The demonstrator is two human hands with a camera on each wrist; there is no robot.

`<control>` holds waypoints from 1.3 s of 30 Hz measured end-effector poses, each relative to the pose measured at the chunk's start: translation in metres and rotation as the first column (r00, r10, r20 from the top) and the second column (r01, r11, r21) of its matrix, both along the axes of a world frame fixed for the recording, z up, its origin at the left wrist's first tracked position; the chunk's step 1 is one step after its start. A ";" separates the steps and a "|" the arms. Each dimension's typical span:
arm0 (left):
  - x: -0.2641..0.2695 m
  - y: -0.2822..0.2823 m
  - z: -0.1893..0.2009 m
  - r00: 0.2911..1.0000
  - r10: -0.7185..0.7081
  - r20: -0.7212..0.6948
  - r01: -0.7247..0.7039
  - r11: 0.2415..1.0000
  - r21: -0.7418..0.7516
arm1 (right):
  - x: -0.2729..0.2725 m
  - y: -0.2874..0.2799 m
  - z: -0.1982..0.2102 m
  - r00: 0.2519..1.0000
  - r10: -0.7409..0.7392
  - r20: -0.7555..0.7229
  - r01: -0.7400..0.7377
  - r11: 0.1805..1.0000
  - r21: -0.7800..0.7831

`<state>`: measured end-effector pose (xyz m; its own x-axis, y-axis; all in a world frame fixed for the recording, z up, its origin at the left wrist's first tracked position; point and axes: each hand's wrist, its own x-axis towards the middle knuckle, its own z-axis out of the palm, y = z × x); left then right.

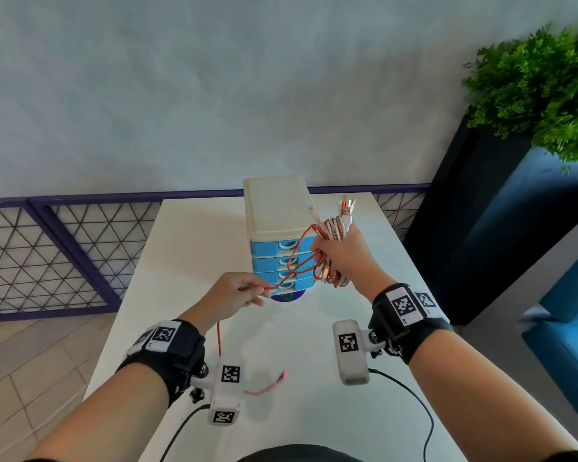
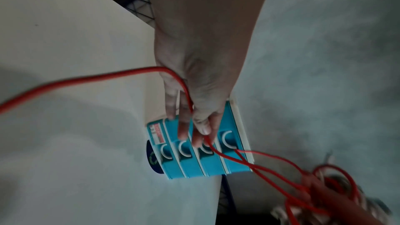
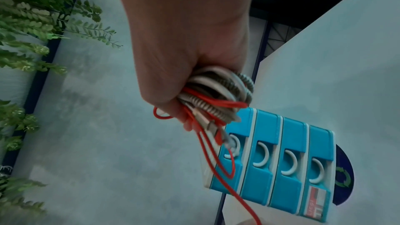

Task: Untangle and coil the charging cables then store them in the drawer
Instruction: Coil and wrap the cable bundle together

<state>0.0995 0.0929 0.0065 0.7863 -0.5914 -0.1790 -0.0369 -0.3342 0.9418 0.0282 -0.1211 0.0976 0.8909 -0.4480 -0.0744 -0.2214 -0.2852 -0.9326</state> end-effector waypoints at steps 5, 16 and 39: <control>-0.015 -0.024 0.029 0.927 0.130 0.351 -0.122 0.992 -0.044 | -0.003 0.012 -0.005 0.995 0.104 0.006 -0.103 0.973 0.207; -0.010 -0.025 0.040 0.985 0.166 0.038 -0.163 0.984 -0.068 | -0.010 0.005 -0.002 0.994 0.106 0.035 -0.112 0.912 0.394; -0.040 -0.029 0.053 0.871 -0.491 -0.012 0.470 0.826 0.312 | 0.000 -0.020 0.012 0.978 -0.022 0.207 -0.148 0.621 0.770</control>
<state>0.0596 0.0636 0.0590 0.4323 -0.8249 -0.3641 -0.3242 -0.5190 0.7909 0.0281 -0.1414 0.1094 0.9487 -0.2399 -0.2058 -0.0386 0.5584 -0.8286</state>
